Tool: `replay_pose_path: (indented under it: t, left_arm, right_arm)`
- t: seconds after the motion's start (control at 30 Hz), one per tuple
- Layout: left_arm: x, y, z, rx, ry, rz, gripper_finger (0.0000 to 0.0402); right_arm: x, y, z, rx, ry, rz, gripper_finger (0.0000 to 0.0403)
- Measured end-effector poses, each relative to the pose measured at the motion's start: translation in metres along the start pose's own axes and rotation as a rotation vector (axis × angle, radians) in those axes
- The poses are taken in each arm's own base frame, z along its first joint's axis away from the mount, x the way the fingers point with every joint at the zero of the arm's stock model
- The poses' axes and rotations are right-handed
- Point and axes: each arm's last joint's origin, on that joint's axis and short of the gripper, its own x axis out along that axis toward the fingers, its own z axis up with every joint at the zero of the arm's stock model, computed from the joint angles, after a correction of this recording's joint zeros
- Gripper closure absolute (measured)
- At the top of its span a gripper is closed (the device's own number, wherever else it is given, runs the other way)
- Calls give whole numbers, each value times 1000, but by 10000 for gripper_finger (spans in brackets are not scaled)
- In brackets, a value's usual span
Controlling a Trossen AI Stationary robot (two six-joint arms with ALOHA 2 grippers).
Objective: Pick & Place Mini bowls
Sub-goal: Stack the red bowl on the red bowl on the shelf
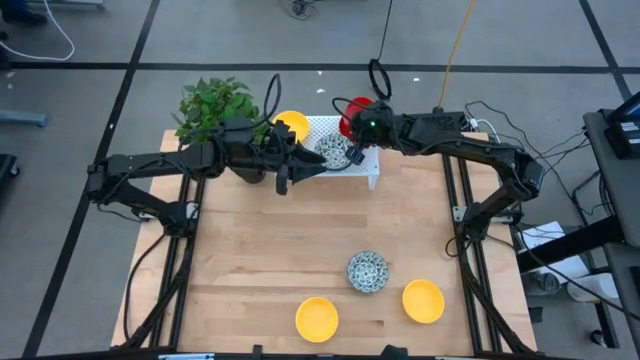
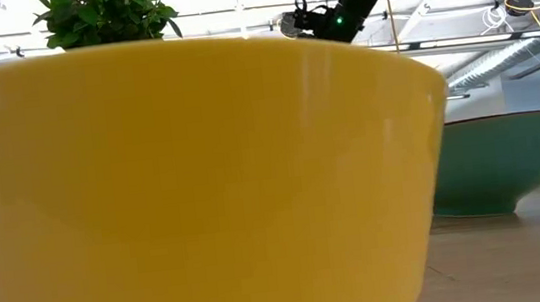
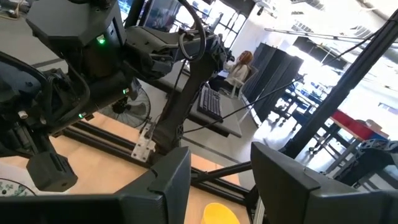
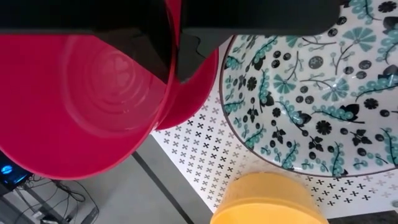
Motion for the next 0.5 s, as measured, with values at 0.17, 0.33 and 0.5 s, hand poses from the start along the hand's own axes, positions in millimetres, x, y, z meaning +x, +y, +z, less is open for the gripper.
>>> replay_pose_path:
  t: [0.17, 0.33, 0.5]
  left_arm:
    - [0, 0, 0, -1, 0, 0, 231]
    - [0, 0, 0, -8, 0, 0, 231]
    - [0, 0, 0, -29, 0, 0, 231]
  right_arm:
    - [0, 0, 0, 0, 0, 1, 395]
    - [0, 0, 0, 0, 0, 1, 382]
    - [0, 0, 0, 0, -1, 1, 340]
